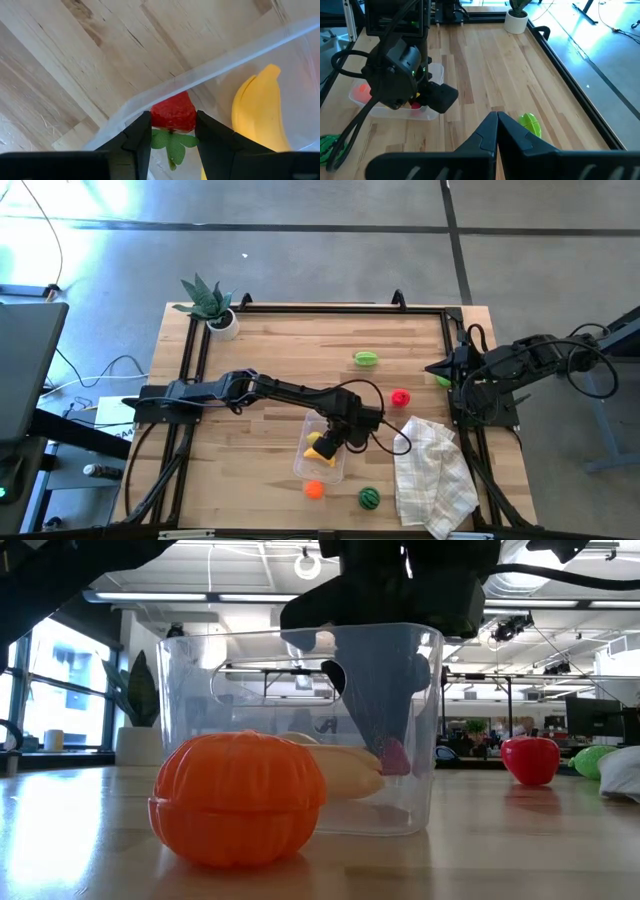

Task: Pick and placing Produce into tupperware
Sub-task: Put the strawberry into the transparent bin, then put the pumpkin into the transparent bin

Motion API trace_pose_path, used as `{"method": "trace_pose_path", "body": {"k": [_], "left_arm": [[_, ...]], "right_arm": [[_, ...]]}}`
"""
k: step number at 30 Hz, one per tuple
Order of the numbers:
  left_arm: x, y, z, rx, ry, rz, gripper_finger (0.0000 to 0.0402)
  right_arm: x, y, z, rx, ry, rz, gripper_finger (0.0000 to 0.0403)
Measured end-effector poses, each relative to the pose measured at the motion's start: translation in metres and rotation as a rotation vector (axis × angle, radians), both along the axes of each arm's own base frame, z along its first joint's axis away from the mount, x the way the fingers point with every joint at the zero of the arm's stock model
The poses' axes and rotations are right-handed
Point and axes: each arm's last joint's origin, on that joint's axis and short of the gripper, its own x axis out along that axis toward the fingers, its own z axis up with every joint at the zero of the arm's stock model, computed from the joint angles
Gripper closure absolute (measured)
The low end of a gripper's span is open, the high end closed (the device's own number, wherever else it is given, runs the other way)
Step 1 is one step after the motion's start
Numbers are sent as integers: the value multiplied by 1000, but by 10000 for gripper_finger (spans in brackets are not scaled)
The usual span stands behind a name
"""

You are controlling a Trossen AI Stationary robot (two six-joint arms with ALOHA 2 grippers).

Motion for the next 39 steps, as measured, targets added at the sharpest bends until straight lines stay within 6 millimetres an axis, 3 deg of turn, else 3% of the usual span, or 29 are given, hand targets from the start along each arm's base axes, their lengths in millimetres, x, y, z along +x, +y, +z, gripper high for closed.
{"method": "trace_pose_path", "body": {"k": [5,17,26,39], "left_arm": [[0,0,0,-2,3,20,272],[-1,1,0,20,11,48,186],[-7,0,4,-22,76,119,200],[-19,0,50,-40,45,215,218]], "right_arm": [[0,0,0,0,0,0,403],[0,0,0,0,0,1,403],[0,0,0,0,0,0,403],[0,0,0,0,1,0,403]]}}
